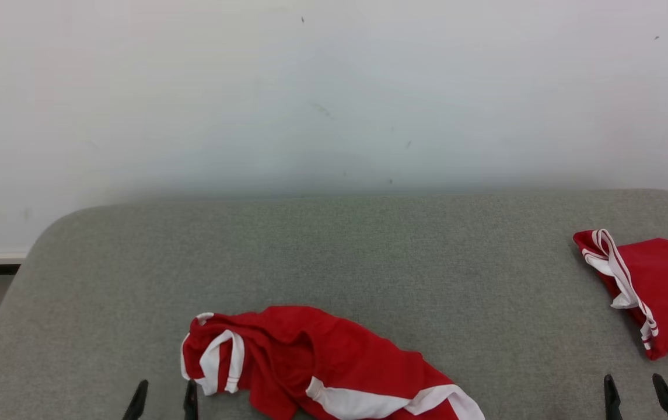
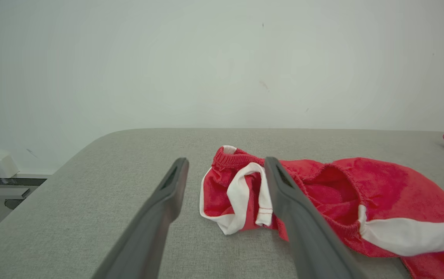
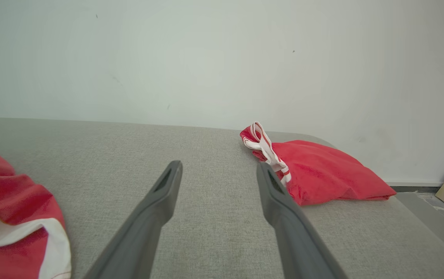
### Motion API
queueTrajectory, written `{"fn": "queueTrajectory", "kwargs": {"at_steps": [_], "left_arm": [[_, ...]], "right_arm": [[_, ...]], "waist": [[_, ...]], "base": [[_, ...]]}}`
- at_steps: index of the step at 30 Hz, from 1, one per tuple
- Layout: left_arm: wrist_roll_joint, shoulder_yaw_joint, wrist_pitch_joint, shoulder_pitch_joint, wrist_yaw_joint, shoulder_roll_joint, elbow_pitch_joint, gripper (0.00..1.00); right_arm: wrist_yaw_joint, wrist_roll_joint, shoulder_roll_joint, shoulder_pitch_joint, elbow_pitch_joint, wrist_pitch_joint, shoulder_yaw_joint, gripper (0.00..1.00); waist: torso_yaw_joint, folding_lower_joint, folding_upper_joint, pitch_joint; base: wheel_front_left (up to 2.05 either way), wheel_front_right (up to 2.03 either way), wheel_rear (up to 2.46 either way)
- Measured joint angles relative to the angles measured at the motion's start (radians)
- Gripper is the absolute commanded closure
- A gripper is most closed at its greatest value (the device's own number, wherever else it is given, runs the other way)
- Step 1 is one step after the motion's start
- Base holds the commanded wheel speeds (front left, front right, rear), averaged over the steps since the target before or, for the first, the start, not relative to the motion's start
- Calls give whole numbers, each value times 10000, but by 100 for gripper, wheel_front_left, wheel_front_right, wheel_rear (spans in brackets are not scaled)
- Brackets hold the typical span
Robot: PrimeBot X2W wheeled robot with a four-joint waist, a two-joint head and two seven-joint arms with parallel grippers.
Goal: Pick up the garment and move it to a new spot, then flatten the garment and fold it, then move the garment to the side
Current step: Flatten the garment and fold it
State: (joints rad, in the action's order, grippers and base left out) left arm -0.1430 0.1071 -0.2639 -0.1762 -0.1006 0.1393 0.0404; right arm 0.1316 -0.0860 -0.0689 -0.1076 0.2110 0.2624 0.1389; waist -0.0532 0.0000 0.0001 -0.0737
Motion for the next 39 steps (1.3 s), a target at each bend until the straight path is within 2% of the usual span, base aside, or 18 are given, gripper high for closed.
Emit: {"fn": "queueTrajectory", "kwargs": {"at_steps": [6,9,26,30,34,39], "left_arm": [[267,-188,0,-108,654,-301,163,0],[355,-337,0,-107,823,-407,222,0],[759,-754,0,-65,1273,-750,236,0],[918,-520,-2,216,1352,-777,-297,0],[1141,-48,33,441,1672,-665,-190,0],[1127,669,1699,861,2011,-594,-153,0]], "right_arm": [[0,-8,88,-167,127,0,-568,0],[0,-33,123,-170,169,0,-744,0],[0,-151,86,-152,82,0,-915,0],[0,-244,-217,-25,-313,0,-949,0],[0,-514,-803,27,-332,-142,-1538,0],[0,-1124,-1870,153,-844,-1480,-2677,0]], "waist": [[75,0,0,-117],[67,0,0,-145],[-78,0,0,-144],[-86,0,0,-158],[-99,0,0,-214],[-188,0,0,-217]], "base": [[0,0,0],[0,0,0],[0,0,0],[0,0,0],[0,0,0],[0,0,0]]}}
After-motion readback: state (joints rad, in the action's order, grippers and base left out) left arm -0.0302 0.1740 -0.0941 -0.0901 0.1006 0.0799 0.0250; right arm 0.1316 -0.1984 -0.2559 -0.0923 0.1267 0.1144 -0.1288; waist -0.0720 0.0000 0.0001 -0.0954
